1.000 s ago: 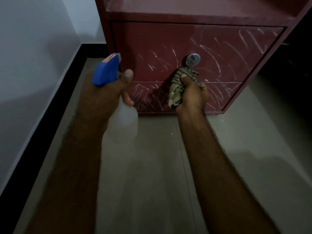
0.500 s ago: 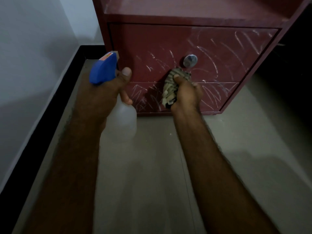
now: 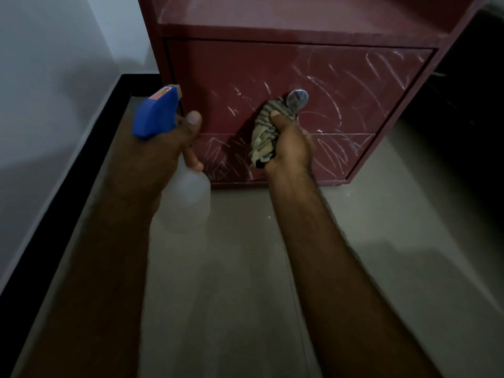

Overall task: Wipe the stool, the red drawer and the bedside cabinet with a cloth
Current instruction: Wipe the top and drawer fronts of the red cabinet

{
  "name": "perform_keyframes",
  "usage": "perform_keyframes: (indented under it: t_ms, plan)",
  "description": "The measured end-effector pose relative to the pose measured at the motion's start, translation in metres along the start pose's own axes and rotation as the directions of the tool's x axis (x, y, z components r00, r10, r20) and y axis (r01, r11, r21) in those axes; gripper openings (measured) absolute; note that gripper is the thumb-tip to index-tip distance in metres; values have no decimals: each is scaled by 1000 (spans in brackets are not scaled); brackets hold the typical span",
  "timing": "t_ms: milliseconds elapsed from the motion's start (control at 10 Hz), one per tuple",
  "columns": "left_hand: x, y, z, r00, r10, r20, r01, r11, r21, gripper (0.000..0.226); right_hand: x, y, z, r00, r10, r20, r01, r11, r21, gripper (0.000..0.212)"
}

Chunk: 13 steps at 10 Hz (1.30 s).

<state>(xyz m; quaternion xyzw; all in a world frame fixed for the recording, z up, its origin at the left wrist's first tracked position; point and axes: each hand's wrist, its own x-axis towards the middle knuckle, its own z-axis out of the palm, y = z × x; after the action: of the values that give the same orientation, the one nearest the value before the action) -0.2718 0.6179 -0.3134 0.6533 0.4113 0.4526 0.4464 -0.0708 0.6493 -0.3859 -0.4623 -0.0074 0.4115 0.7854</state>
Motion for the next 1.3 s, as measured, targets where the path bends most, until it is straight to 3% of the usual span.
perform_keyframes:
  t_ms: [100,200,400,500,600,700,900,1000,1200,1300]
  plan:
    - [3,-5,0,1000,-18,-20,18,1000,19,35,-1,4,0,999,-4,-33,3,1000,-18,42]
    - [6,-8,-1,999,-46,-17,46,999,28,8,-1,0,2,1000,-10,-16,10,1000,-14,40]
    - [11,-20,-2,998,-52,-24,52,999,-5,31,-6,-5,-3,998,5,66,-4,1000,-19,42]
    - [12,-19,-4,998,-59,-26,59,998,-26,19,-9,-6,-8,994,25,107,-21,999,-45,41]
    - [13,-18,-6,999,-33,-16,33,999,-20,9,-11,-13,-16,981,112,157,-111,994,-16,23]
    - [13,-20,-6,999,-34,-21,33,999,-9,14,-10,-14,-20,967,187,174,-193,981,21,18]
    - [13,-18,-4,998,-44,-36,43,998,-36,9,-14,-4,-27,950,287,125,-280,957,-70,18]
    - [12,-18,-4,999,-36,-38,36,999,-23,11,-15,-1,-24,963,253,96,-246,966,-82,27]
    - [14,-17,-6,999,-31,-24,30,1000,-8,11,-9,2,-25,998,-11,-68,-6,968,-251,57]
    - [15,-20,-7,999,-24,-22,24,1000,-2,23,-9,2,-26,994,-58,-90,30,958,-284,60]
